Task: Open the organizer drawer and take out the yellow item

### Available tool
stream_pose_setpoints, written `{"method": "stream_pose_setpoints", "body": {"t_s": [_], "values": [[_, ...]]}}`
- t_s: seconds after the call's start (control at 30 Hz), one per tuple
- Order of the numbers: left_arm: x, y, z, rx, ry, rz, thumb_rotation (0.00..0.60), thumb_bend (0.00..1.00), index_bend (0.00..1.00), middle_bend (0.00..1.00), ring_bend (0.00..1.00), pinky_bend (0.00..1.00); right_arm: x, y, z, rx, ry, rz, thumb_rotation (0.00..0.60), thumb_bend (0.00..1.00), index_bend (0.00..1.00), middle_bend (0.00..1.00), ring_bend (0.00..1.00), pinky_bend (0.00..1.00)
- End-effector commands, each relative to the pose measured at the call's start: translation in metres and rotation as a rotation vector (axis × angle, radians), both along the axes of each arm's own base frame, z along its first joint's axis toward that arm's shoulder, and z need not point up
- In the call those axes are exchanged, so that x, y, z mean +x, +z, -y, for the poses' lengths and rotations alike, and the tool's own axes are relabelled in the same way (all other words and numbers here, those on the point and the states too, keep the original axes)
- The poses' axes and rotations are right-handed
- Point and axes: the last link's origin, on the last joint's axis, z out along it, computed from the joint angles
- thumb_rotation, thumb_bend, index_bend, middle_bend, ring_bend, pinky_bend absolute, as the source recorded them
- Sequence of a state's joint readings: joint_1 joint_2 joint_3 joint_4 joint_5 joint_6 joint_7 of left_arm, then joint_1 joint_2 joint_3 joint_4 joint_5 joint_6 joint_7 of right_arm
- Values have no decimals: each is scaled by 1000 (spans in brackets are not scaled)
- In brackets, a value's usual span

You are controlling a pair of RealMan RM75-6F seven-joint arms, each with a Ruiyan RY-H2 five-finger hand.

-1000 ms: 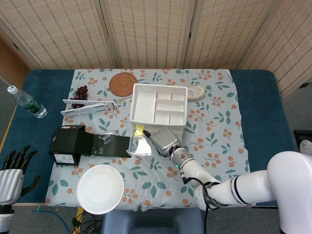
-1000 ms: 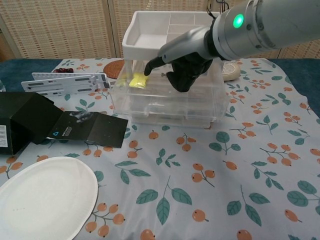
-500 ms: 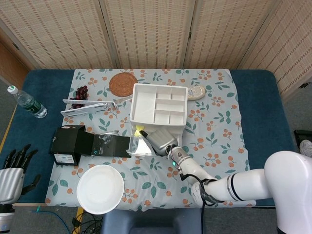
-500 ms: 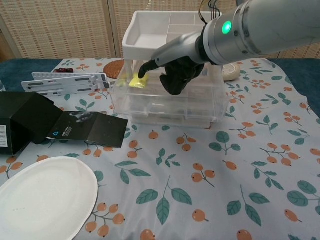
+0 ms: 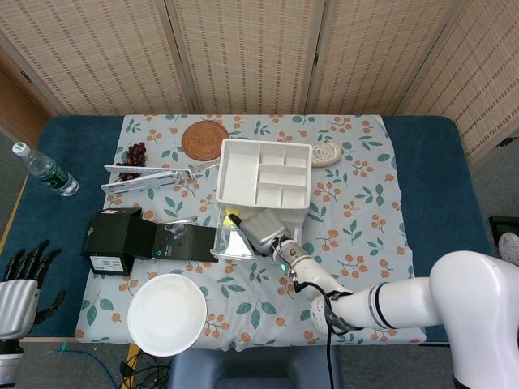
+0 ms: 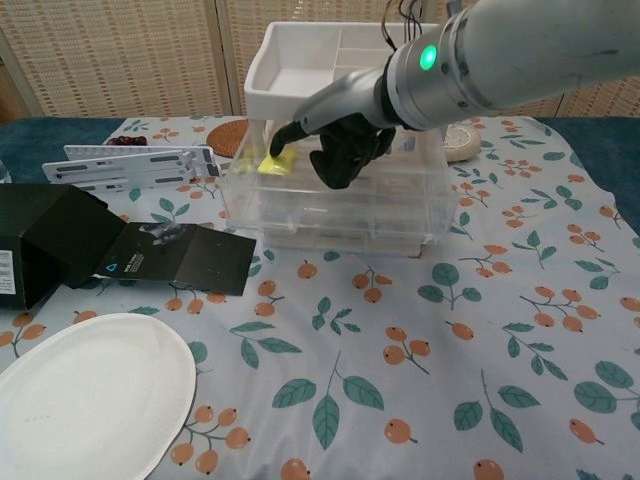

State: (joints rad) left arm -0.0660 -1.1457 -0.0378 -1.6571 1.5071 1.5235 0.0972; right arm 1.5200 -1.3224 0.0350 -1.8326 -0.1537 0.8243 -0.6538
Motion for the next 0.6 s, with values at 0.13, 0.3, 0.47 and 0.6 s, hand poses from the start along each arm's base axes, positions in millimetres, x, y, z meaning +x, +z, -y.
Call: {"method": "stream_pose_setpoints", "body": {"t_s": [0.13, 0.3, 0.47, 0.6], "values": [[-1, 0, 1, 0, 3, 0, 600, 316, 153, 72, 119, 63, -3, 1, -4, 7, 8, -15, 600, 1000, 29, 991, 1000, 1000], [0, 1, 0, 2, 1, 2, 600, 316, 153, 72, 119, 63, -8, 8, -13, 24, 18, -30, 600, 1000, 44, 991, 1000, 1000], [0, 0, 0, 1, -1, 2, 600, 316, 153, 72, 119, 63, -12, 20, -20, 24, 19, -18, 600, 1000, 44, 991, 1000, 1000], [0, 0, 0, 1, -2, 1, 600, 316, 153, 72, 119, 63, -12, 31, -21, 12, 22, 15, 600, 1000, 44, 991, 1000, 1000]]}}
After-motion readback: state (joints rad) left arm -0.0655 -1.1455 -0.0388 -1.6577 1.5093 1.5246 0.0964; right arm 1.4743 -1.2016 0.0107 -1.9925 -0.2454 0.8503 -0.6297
